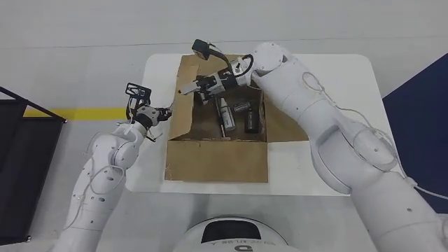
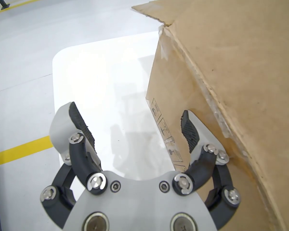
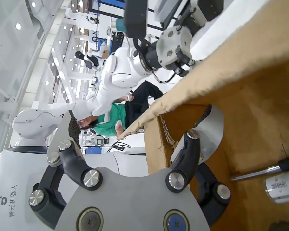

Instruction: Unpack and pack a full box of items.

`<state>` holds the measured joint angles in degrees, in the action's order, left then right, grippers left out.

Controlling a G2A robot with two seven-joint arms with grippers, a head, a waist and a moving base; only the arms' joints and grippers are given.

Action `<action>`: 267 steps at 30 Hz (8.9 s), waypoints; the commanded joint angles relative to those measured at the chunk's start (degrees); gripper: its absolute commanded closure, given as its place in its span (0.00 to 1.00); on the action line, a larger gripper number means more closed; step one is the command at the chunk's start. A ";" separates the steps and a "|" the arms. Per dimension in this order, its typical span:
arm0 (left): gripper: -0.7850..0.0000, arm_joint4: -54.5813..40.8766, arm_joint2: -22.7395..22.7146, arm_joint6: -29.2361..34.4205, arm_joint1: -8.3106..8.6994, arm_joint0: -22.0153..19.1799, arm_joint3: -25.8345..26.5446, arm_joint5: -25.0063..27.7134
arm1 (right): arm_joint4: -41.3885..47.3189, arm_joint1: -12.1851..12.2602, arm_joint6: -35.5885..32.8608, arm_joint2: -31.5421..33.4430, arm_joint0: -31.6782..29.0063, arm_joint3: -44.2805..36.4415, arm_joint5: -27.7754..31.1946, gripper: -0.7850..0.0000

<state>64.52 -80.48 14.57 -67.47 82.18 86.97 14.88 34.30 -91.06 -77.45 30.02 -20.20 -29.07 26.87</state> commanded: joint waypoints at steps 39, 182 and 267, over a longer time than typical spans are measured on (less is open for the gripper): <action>0.00 -21.04 -20.18 -5.53 2.38 5.82 -4.15 9.65 | -10.96 -5.69 14.87 -15.58 1.53 -5.20 14.84 0.00; 0.00 -21.17 -18.23 -2.12 2.39 6.96 0.50 9.85 | -88.73 24.62 28.14 16.17 -35.84 -68.85 -22.31 0.05; 0.00 -21.17 -18.23 -2.12 2.39 6.96 0.50 9.85 | -80.64 15.34 19.09 6.68 -22.52 -45.27 -42.82 0.00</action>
<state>43.35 -98.72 12.45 -65.08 89.15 87.47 24.73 -46.26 -75.45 -58.10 36.96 -42.96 -75.10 -15.19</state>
